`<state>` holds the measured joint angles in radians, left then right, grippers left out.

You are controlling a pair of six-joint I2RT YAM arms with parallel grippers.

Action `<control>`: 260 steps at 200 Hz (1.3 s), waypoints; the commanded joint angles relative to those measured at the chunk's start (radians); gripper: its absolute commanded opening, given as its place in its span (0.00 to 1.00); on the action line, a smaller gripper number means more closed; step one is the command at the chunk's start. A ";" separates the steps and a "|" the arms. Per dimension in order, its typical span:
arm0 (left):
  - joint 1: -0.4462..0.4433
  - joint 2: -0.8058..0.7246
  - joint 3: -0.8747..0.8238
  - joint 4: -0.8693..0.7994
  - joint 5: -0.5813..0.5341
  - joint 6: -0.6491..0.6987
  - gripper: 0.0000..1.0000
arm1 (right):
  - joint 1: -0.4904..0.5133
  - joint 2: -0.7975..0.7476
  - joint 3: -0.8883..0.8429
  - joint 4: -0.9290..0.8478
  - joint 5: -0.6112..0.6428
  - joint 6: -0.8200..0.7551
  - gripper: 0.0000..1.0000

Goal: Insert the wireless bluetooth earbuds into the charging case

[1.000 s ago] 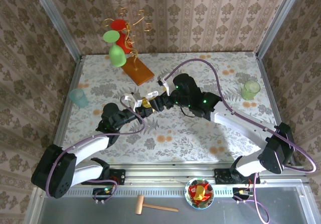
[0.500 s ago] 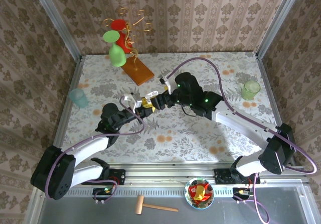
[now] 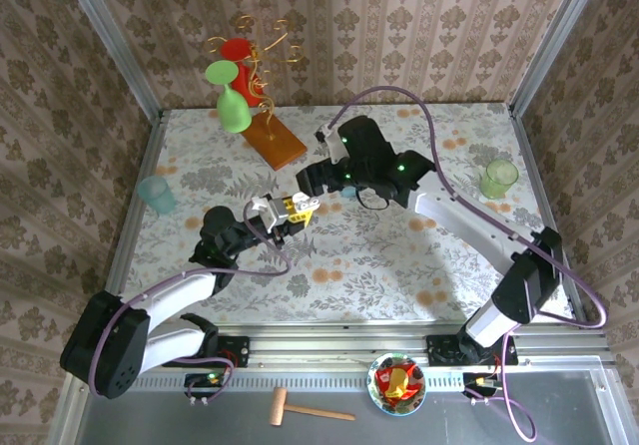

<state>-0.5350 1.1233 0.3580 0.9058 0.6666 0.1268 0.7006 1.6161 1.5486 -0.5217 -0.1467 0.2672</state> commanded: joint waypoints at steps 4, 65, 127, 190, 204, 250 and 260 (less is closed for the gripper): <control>0.003 -0.031 -0.007 -0.001 0.017 0.068 0.05 | 0.004 0.052 0.066 -0.195 0.016 -0.027 0.85; 0.006 -0.042 0.013 -0.056 -0.062 0.010 0.05 | 0.002 -0.016 0.008 -0.201 -0.023 -0.116 0.86; 0.014 -0.049 0.043 -0.119 0.129 -0.085 0.06 | -0.027 -0.266 -0.240 0.070 -0.167 -0.224 0.86; -0.006 -0.101 0.080 -0.305 0.278 0.006 0.04 | -0.020 -0.420 -0.402 -0.023 -0.378 -0.903 0.67; -0.012 -0.102 0.087 -0.318 0.293 0.019 0.04 | -0.005 -0.404 -0.388 -0.082 -0.365 -1.010 0.63; -0.026 -0.099 0.091 -0.323 0.323 0.035 0.04 | 0.025 -0.294 -0.289 -0.160 -0.336 -1.084 0.57; -0.026 -0.095 0.091 -0.322 0.323 0.036 0.04 | 0.035 -0.270 -0.268 -0.174 -0.347 -1.086 0.54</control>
<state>-0.5545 1.0382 0.4168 0.5938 0.9451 0.1291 0.7177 1.3014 1.2156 -0.6254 -0.4644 -0.7326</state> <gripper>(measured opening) 0.205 0.565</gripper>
